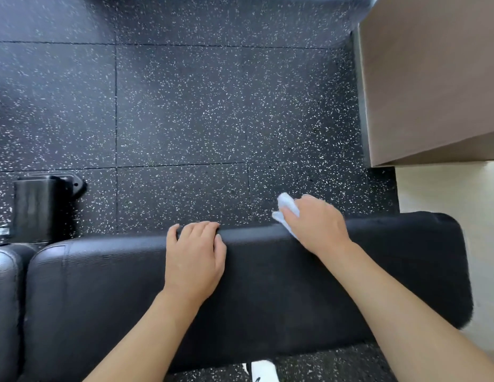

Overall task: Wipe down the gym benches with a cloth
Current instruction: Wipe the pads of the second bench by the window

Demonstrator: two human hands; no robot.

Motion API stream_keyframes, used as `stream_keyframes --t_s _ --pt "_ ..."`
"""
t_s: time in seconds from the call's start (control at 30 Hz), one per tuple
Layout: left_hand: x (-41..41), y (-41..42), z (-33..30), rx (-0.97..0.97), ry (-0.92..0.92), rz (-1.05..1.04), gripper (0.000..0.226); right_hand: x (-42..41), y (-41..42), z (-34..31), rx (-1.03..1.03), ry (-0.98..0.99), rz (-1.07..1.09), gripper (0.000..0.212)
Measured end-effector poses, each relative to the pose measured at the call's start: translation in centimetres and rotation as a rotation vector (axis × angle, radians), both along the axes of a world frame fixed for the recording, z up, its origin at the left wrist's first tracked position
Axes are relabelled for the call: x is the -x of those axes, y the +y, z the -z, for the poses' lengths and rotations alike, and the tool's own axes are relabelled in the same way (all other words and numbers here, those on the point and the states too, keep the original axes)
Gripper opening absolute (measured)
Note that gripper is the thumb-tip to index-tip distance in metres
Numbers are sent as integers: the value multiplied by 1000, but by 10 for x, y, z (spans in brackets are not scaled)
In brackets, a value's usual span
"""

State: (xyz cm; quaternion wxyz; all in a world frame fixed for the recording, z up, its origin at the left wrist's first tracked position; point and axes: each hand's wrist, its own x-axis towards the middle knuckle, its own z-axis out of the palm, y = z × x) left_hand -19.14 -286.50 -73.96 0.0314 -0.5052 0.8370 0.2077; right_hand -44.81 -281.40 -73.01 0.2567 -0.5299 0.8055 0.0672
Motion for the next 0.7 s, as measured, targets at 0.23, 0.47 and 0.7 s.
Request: stream_keyframes --t_s 0.23,0.47,0.7 --pt "71 26 11 45 -3 -12 32 52 23 5 -50 119 103 36" --pt "75 28 13 97 -33 -51 31 -46 -24 10 28 -116 -60 31" --pt "73 31 22 173 19 -58 34 100 48 6 75 110 -93 38"
